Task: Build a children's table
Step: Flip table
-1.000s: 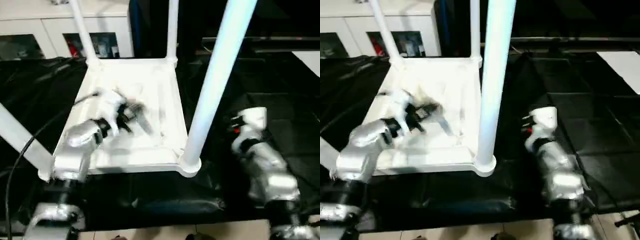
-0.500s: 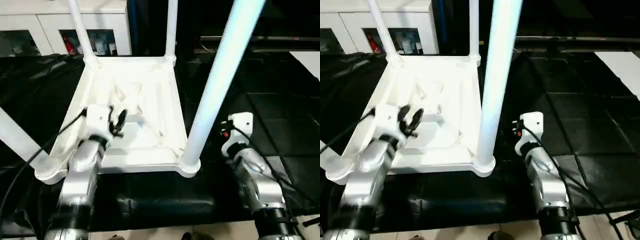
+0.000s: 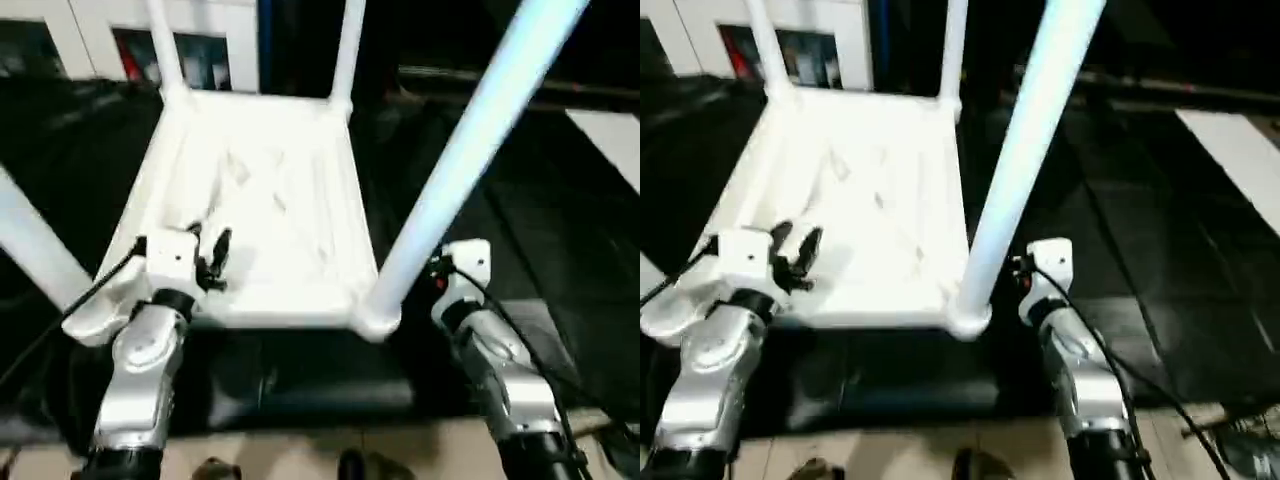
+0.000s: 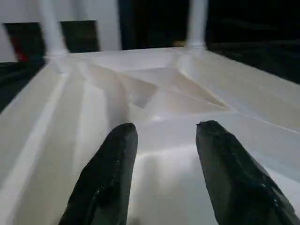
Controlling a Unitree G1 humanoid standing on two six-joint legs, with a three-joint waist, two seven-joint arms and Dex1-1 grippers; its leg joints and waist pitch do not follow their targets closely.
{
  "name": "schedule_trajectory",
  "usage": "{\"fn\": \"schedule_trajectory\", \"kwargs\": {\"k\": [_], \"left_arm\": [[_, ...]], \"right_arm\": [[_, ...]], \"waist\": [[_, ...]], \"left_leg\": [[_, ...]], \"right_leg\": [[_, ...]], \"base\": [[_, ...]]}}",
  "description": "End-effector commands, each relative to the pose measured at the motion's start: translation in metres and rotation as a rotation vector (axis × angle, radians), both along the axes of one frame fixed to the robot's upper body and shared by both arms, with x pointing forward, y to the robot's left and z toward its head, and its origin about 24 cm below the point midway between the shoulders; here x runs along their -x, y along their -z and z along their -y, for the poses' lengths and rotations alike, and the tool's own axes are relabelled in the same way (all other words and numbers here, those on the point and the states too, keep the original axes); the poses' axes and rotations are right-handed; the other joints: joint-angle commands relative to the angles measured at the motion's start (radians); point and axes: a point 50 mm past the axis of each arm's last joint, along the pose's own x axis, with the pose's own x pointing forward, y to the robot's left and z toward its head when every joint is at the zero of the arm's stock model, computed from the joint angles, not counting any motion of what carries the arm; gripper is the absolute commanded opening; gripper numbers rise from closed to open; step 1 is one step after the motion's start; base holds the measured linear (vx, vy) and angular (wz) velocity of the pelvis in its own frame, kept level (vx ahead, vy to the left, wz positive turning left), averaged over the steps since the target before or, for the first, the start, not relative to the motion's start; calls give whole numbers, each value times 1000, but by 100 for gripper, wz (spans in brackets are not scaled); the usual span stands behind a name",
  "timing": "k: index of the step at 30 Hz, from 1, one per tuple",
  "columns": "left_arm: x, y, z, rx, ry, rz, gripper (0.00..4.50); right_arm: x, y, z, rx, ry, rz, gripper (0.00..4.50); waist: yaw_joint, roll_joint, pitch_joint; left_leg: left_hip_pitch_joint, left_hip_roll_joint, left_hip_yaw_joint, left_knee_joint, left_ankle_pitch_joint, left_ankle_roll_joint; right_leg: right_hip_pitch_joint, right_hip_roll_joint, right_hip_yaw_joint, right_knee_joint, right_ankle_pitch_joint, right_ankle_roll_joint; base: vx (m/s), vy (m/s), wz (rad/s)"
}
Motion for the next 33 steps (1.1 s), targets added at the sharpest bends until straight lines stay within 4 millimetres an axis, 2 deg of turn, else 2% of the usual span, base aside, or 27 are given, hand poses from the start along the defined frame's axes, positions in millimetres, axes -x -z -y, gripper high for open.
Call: {"fn": "schedule_trajectory", "kwargs": {"k": [1,2,3,4,5,6,7,8,9,10,11,12,13,14,15,16,17,19,20,22,25,27,28,29,30,32,33], "left_arm": [[7,6,8,12,79,-30,229],[11,8,13,4,118,-53,229],[15,10,11,-22,115,-60,229],[15,10,11,-22,115,-60,229],[29,16,5,-46,106,-98,229],[37,17,2,-29,107,-114,229],[38,17,2,-26,107,-116,229],[45,17,2,-2,118,-129,229],[45,17,2,-2,118,-129,229],[51,20,-1,-14,107,-143,229],[58,21,-3,-10,108,-152,246],[64,21,-7,-10,87,-155,257],[72,19,-11,13,50,-142,264],[75,18,-12,28,33,-133,264],[78,16,-14,33,12,-124,267],[80,14,-15,40,-1,-114,277],[82,12,-17,44,-25,-97,294],[83,6,-22,48,-72,-51,302],[81,3,-25,47,-107,-29,302],[79,0,-28,51,-136,-13,322],[78,-3,-29,68,-154,-7,346],[75,-4,-34,49,-176,-23,367],[75,-4,-34,48,-177,-22,367],[71,-5,-37,44,-197,-19,378],[68,-6,-39,38,-205,-24,383],[55,-5,-40,1,-180,-42,398],[52,-5,-41,-10,-177,-45,411]], "right_arm": [[2,-8,13,5,44,33,387],[7,-9,27,-5,87,29,387],[10,-6,35,-22,116,19,387],[10,-6,35,-22,116,19,387],[19,6,50,-55,172,-34,387],[24,11,57,-23,188,-49,387],[24,11,58,-19,189,-51,387],[28,14,66,28,200,-57,387],[28,14,66,28,200,-57,387],[34,14,75,23,223,-57,387],[39,12,82,14,236,-53,407],[44,10,86,7,220,-40,418],[53,3,88,-20,142,-22,424],[56,1,87,-36,97,-16,424],[59,-2,87,-48,43,-11,435],[62,-5,85,-59,-14,-3,443],[66,-7,82,-75,-89,-10,449],[75,-10,74,-102,-259,-31,450],[78,-10,70,-119,-337,-51,450],[81,-10,67,-125,-393,-66,450],[81,-12,64,-124,-454,-72,450],[67,-17,54,-133,-527,-58,450],[67,-17,54,-133,-528,-57,450],[60,-19,49,-141,-548,-45,450],[56,-20,45,-146,-561,-38,450],[47,-23,33,-155,-599,-17,450],[46,-23,30,-159,-608,-13,450]], "waist": [[-39,43,-19],[32,44,10],[95,52,13],[124,59,17],[102,-32,-26],[116,-3,31],[114,-19,13],[134,-28,17],[144,-11,6],[149,10,-11],[144,29,-30],[130,25,-29],[117,21,-16],[117,24,-13],[110,22,-11],[108,25,-10],[101,23,-12],[96,20,-11],[90,6,-12],[89,7,-12],[82,-1,-17],[78,-27,-21],[77,-18,-21],[76,-22,-22],[77,-18,-22],[82,-16,-30],[81,-18,-27]], "left_leg": [[90,16,-7,-110,-721,4],[-59,84,9,-247,-925,-48],[-60,65,66,-246,-960,-62],[-44,61,96,-245,-950,-35],[98,47,76,-60,-605,-81],[174,-4,42,122,-425,-83],[55,-56,-32,132,-115,-8],[53,-43,-33,56,-141,-25],[81,-25,-36,-8,-175,-36],[128,-9,-27,-46,-203,-45],[166,3,-17,-75,-198,-14],[131,17,-15,-90,-132,40],[102,14,-6,-95,-161,38],[97,13,-7,-100,-200,34],[99,12,-4,-105,-269,27],[99,11,-6,-108,-282,24],[90,10,-10,-113,-270,24],[92,12,-10,-114,-269,26],[90,12,-11,-118,-268,33],[91,12,-11,-119,-260,34],[88,10,-14,-118,-239,23],[83,7,-13,-113,-195,40],[82,5,-15,-114,-186,41],[88,9,-12,-111,-170,41],[88,8,-13,-111,-165,39],[97,8,-11,-105,-118,37],[96,8,-11,-107,-112,37]], "right_leg": [[51,32,-98,-114,-787,49],[194,20,-75,228,-479,-15],[185,32,-86,220,-395,-43],[166,36,-72,245,-388,-45],[96,-39,86,105,-909,99],[-39,-175,110,-121,-1325,67],[78,-128,182,-87,-1407,74],[119,-114,163,-53,-1180,78],[124,-92,150,-29,-990,41],[112,-61,127,-9,-744,-11],[101,-16,115,31,-316,-87],[133,-14,103,35,-98,-143],[145,-21,107,27,-79,-170],[150,-26,106,20,-119,-171],[147,-28,106,5,-229,-160],[147,-31,107,0,-271,-155],[152,-36,105,-8,-319,-139],[149,-36,105,-15,-330,-126],[155,-39,101,-25,-357,-111],[151,-41,102,-27,-353,-109],[153,-42,100,-24,-331,-103],[157,-41,98,-18,-279,-113],[156,-44,98,-15,-282,-115],[151,-43,97,-17,-275,-117],[151,-43,97,-14,-265,-121],[150,-42,97,-4,-177,-135],[149,-38,96,-4,-155,-139]], "base": [[-186,38,-18],[-186,38,-18],[-201,3,-1],[-110,-110,26],[-110,-110,26],[-19,-192,13],[-16,-79,-12],[-16,-79,-12],[0,0,0],[-62,-45,46],[-62,-45,46],[-87,-26,32],[-18,56,5],[-18,56,5],[-14,68,2],[0,0,0],[0,0,0],[0,0,0],[0,0,0],[0,0,0],[0,0,0],[0,0,0],[0,0,0],[0,0,0],[0,0,0],[0,0,0],[0,0,0]]}}
